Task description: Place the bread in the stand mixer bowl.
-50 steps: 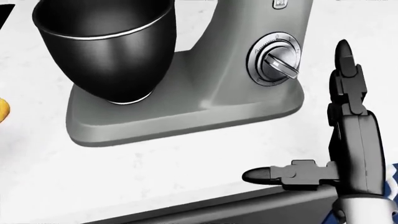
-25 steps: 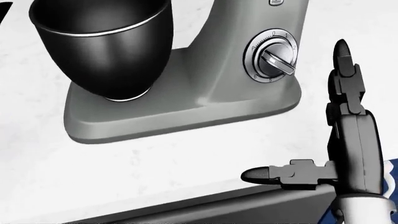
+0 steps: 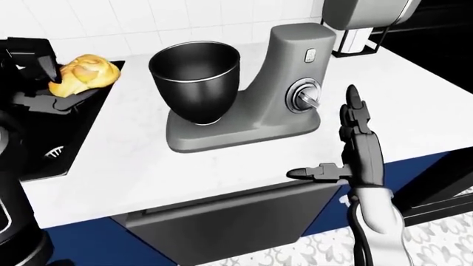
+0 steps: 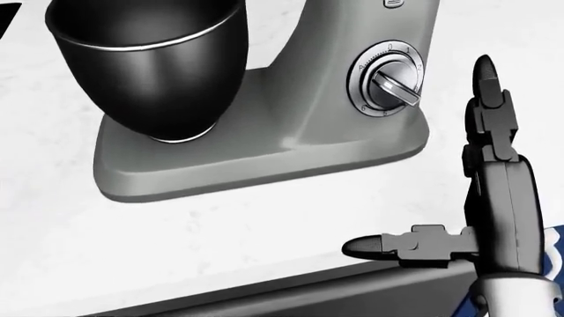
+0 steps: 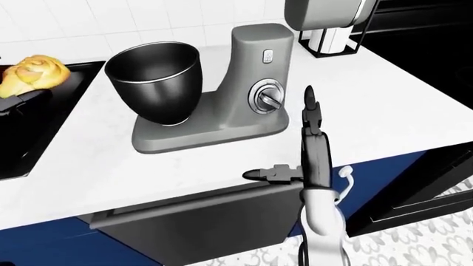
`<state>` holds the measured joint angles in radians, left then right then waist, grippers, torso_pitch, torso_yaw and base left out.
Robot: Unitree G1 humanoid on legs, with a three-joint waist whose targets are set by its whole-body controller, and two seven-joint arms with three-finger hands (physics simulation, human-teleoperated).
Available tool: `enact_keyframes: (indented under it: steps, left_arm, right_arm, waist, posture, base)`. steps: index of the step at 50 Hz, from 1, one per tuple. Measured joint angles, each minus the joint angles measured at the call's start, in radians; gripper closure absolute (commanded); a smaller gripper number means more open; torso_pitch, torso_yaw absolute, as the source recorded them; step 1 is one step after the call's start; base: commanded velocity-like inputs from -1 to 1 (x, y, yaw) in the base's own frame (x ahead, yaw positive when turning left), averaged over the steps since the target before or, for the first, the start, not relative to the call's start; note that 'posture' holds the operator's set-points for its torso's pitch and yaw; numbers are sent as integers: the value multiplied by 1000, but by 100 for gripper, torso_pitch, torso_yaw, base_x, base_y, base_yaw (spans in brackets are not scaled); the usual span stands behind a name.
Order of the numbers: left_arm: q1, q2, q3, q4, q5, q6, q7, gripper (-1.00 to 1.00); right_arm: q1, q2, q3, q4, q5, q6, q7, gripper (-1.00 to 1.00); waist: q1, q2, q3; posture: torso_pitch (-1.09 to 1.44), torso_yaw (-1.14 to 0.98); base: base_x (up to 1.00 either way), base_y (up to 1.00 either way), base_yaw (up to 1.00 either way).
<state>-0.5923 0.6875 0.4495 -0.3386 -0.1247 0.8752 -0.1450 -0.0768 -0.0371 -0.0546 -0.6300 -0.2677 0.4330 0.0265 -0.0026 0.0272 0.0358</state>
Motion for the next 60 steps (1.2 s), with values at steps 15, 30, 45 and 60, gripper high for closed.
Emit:
enact_keyframes:
  steps: [15,30,45,60]
  left_arm:
    - [-144,7,-80,97,19,-10,22,100]
    - [-285,-18,-151,156,61,-5,4,100]
    - [-401,-70,-202,266,118,-43,-13,100]
    - [-455,-130,-233,330,165,-85,-17,100]
  right_arm:
    - [4,-1,-8,-14,3,4,-1,-100]
    - [5,-5,-21,-31,9,10,1,-100]
    - [7,-5,-17,-36,8,11,0,-100]
    - [2,-6,-20,-27,9,8,4,-100]
  waist:
    - [0,-6,0]
    - [0,-14,2]
    - [1,-18,4]
    - [2,-25,3]
  posture:
    - [0,0]
    - [0,0]
    - [0,0]
    - [0,0]
  base:
    - [0,0,0]
    - [0,0,0]
    - [0,0,0]
    - [0,0,0]
